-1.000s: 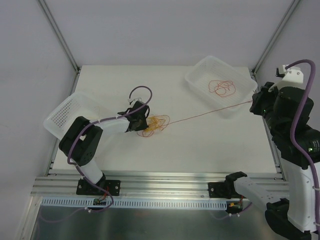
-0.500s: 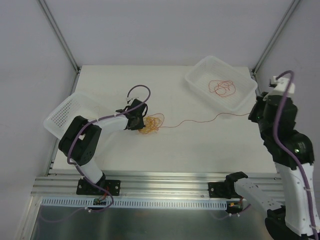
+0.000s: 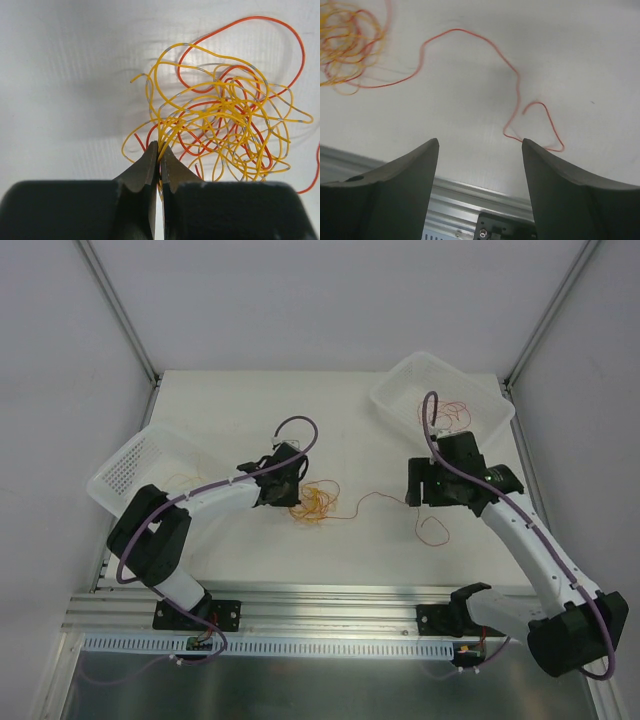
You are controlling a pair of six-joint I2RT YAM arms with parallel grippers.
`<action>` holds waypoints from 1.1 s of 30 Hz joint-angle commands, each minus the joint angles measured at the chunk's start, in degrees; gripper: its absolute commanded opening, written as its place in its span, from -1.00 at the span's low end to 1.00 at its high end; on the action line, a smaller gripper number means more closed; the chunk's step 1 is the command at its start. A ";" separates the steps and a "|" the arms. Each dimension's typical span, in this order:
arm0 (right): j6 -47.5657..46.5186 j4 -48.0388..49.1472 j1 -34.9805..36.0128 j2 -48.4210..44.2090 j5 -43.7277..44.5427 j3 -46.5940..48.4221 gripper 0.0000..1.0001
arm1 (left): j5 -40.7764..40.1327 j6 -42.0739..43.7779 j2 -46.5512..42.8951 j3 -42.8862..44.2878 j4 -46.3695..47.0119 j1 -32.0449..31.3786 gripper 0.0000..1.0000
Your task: Untangle the cables
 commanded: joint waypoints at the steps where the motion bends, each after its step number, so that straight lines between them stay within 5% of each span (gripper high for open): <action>1: -9.36 9.40 4.82 2.63 -17.09 1.02 0.43 | 0.44 1.74 -1.44 3.48 -1.83 -1.22 -1.00; 9: -19.85 13.61 14.51 18.02 -30.81 4.63 0.44 | 2.89 2.53 -0.91 5.42 -2.36 -2.19 -1.00; 25: -18.71 28.92 17.50 35.61 -35.65 2.18 0.35 | 4.57 1.04 -0.57 5.59 -2.36 -2.71 -1.00; 28: -17.92 30.50 17.59 34.91 -36.88 -0.37 0.21 | 4.74 -0.19 -0.48 5.59 -2.36 -2.19 -1.00; 33: -17.74 28.93 17.59 30.70 -34.78 -3.10 -0.65 | 4.92 -1.16 -0.47 5.24 -2.36 -0.08 -1.00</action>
